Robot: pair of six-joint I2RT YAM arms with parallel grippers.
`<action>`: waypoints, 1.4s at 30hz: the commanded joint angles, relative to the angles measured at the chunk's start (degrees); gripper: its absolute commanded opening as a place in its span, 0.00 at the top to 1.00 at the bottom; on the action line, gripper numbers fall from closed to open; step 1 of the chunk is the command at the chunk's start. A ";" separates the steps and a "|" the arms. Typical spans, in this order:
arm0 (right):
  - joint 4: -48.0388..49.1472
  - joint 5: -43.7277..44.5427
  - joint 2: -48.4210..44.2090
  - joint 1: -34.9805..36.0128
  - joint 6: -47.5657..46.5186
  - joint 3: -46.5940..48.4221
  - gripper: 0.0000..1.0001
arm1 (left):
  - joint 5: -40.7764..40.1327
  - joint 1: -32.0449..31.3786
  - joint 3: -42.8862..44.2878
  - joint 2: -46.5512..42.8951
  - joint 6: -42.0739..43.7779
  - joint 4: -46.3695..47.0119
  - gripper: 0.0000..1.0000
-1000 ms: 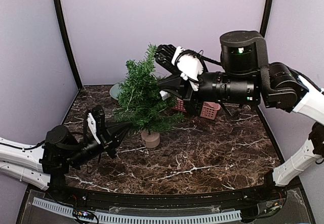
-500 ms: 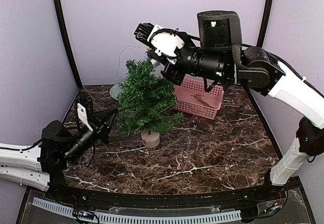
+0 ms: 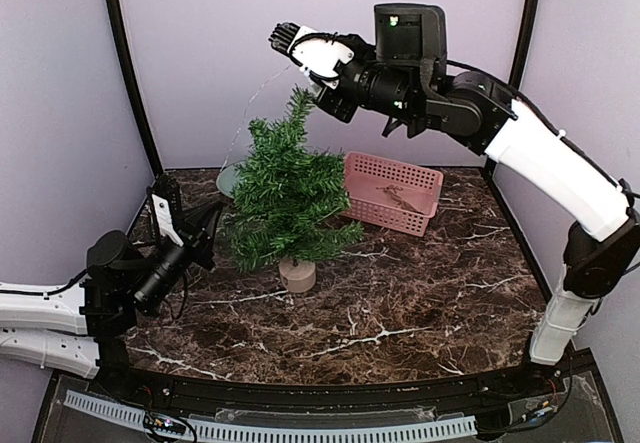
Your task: Decorate the small christmas tree
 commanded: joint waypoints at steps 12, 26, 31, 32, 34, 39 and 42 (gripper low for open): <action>4.15 -14.69 7.99 -10.73 3.36 8.95 1.00 | 1.69 6.06 4.38 3.41 -1.56 2.66 1.00; 6.02 -22.55 10.95 -11.17 2.67 10.84 1.00 | 10.32 7.37 2.00 3.70 2.47 12.13 1.00; 7.07 -21.68 12.21 -11.41 1.71 11.89 1.00 | 7.17 7.49 2.98 4.82 1.71 11.23 1.00; 7.15 -21.20 13.07 -11.66 1.51 12.14 1.00 | 6.49 7.51 3.05 4.99 1.33 11.16 1.00; 7.24 -21.25 13.95 -12.34 1.78 12.17 1.00 | 5.45 7.62 3.19 5.59 0.39 11.06 1.00; 7.77 -22.71 15.00 -13.79 3.60 11.56 1.00 | 1.66 7.78 3.27 6.39 -1.24 9.46 1.00; 7.77 -23.05 15.73 -14.00 3.87 11.36 1.00 | -0.45 8.30 3.73 6.60 -1.76 7.20 1.00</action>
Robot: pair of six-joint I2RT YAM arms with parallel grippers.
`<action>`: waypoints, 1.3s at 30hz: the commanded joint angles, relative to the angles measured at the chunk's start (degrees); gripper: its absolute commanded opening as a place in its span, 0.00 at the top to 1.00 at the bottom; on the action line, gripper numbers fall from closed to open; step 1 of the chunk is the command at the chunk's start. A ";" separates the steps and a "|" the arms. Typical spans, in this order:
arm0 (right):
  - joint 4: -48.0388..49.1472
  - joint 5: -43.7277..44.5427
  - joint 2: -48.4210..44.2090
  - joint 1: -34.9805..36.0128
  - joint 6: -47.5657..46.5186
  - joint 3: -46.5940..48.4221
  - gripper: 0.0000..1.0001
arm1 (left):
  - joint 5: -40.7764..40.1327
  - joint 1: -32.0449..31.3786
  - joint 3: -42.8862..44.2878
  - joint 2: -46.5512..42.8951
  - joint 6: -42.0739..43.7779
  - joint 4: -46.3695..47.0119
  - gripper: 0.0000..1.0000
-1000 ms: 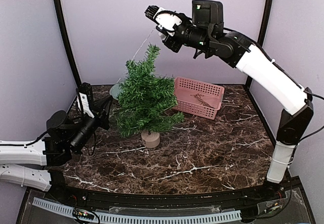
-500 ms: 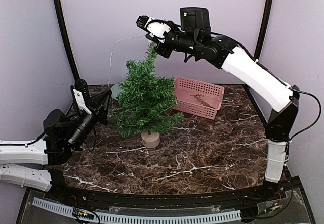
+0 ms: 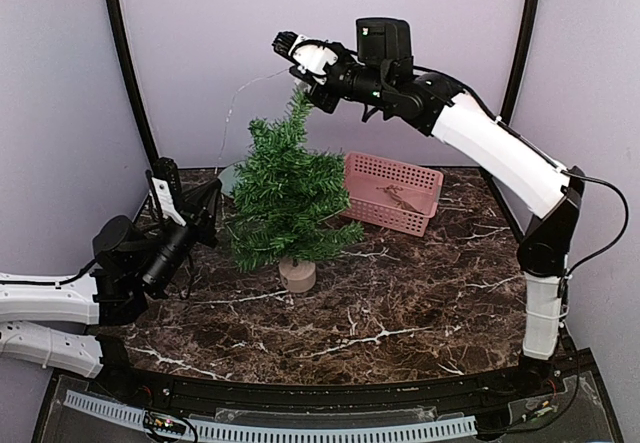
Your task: Decorate the small christmas tree
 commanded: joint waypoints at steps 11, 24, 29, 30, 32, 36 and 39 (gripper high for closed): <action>4.00 -5.63 3.56 -3.48 6.25 -2.05 1.00 | -4.93 4.16 2.61 1.49 -7.62 -7.12 1.00; 6.03 -8.55 0.82 -6.22 11.27 -12.86 1.00 | -2.63 6.08 5.35 4.43 -11.53 -12.35 1.00; 6.31 -9.48 -1.13 -7.03 12.88 -17.77 1.00 | -2.40 6.29 6.49 5.47 -12.59 -14.40 1.00; 6.41 -9.57 -1.71 -7.18 13.10 -18.87 1.00 | -2.37 6.31 6.70 5.63 -12.73 -14.76 1.00; 6.61 -9.75 -2.73 -7.52 13.43 -20.77 1.00 | -2.05 6.39 7.18 5.88 -13.13 -15.40 1.00; 6.95 -11.08 -4.89 -8.47 14.89 -24.09 1.00 | -1.35 6.52 7.90 6.40 -13.57 -16.60 1.00; 7.16 -13.15 -6.33 -9.51 16.42 -26.40 1.00 | -0.97 6.55 8.50 6.92 -14.10 -17.70 1.00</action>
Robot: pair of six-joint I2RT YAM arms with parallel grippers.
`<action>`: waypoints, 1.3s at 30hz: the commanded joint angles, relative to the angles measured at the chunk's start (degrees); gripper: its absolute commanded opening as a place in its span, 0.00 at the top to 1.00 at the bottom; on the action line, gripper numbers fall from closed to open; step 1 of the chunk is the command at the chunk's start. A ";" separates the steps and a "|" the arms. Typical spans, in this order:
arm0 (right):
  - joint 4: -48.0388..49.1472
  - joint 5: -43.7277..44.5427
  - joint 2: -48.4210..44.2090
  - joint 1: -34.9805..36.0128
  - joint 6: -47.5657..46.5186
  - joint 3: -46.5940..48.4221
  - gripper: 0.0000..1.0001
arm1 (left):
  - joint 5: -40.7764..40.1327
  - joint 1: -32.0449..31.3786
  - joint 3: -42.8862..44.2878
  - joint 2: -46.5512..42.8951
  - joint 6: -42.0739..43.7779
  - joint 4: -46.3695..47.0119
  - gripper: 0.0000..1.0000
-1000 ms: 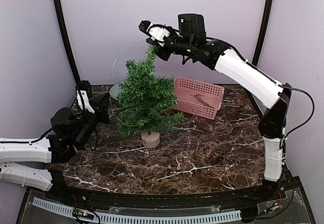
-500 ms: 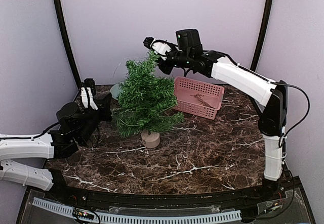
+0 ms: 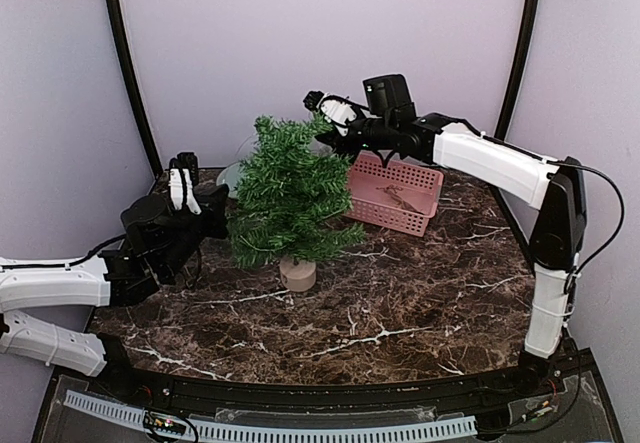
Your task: Decorate the small christmas tree
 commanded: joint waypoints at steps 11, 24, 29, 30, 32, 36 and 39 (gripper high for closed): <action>1.82 -11.67 -5.78 -2.24 6.02 -3.43 1.00 | 1.91 0.40 2.47 0.24 -1.03 -2.48 1.00; 4.65 -10.23 -7.59 -2.51 8.47 -1.32 1.00 | 2.66 2.84 5.82 1.38 2.21 -2.48 1.00; 7.11 -9.29 -8.38 -2.77 10.72 -2.11 1.00 | 4.83 4.63 7.24 2.24 2.13 -2.86 1.00; 7.83 -9.92 -8.95 -2.76 10.79 -3.22 1.00 | 5.15 4.71 7.26 2.28 2.27 -2.57 1.00; 8.67 -10.92 -9.87 -2.76 10.93 -4.38 1.00 | 5.77 4.81 7.21 2.17 2.66 -2.20 1.00; 7.25 -10.36 -9.71 -3.12 10.90 -3.52 1.00 | 6.33 4.90 6.93 1.71 3.34 -1.87 1.00; 6.86 -9.86 -8.71 -4.18 12.06 -2.60 1.00 | 6.29 5.20 7.55 1.70 3.50 -2.52 1.00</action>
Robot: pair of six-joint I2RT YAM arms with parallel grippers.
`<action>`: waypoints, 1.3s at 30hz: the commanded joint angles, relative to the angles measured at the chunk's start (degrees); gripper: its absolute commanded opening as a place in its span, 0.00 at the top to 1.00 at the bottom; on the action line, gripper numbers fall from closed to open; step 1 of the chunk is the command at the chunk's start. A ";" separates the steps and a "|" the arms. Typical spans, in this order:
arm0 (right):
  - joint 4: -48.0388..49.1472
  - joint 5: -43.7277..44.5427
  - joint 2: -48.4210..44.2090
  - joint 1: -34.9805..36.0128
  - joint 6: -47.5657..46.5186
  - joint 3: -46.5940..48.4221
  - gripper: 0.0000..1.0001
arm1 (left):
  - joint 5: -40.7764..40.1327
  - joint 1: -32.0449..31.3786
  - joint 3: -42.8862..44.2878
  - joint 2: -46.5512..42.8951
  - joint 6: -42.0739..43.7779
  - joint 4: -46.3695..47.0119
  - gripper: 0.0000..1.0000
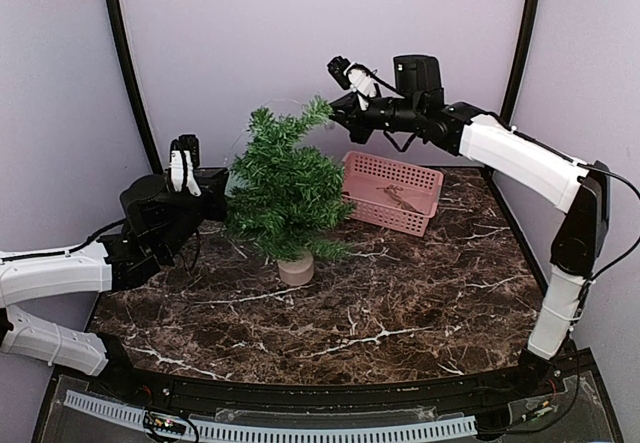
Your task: Decorate the small christmas tree
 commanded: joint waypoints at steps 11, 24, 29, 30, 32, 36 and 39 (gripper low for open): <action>-1.47 -1.76 6.32 -3.04 4.29 6.81 1.00 | 5.20 4.58 5.70 3.05 -0.38 -1.85 1.00; -1.47 -1.53 4.51 -5.32 5.93 -0.16 1.00 | 8.37 6.29 8.32 7.09 -4.44 -5.38 1.00; -1.84 -1.56 0.64 -6.40 6.72 -6.54 1.00 | 8.76 6.35 9.17 7.38 -4.86 -7.08 1.00; -1.83 -1.61 -0.04 -6.58 6.97 -7.69 1.00 | 8.90 6.39 9.15 7.31 -5.04 -7.16 1.00; -1.80 -2.01 -1.50 -6.68 7.54 -9.79 1.00 | 9.33 6.40 9.04 6.99 -5.21 -7.35 0.97; -2.45 -3.25 -3.46 -6.64 8.59 -12.13 1.00 | 10.15 6.36 8.82 6.32 -5.33 -7.91 0.90; -3.42 -4.37 -3.89 -6.64 9.17 -12.86 1.00 | 10.28 6.37 8.76 5.82 -5.27 -8.86 0.82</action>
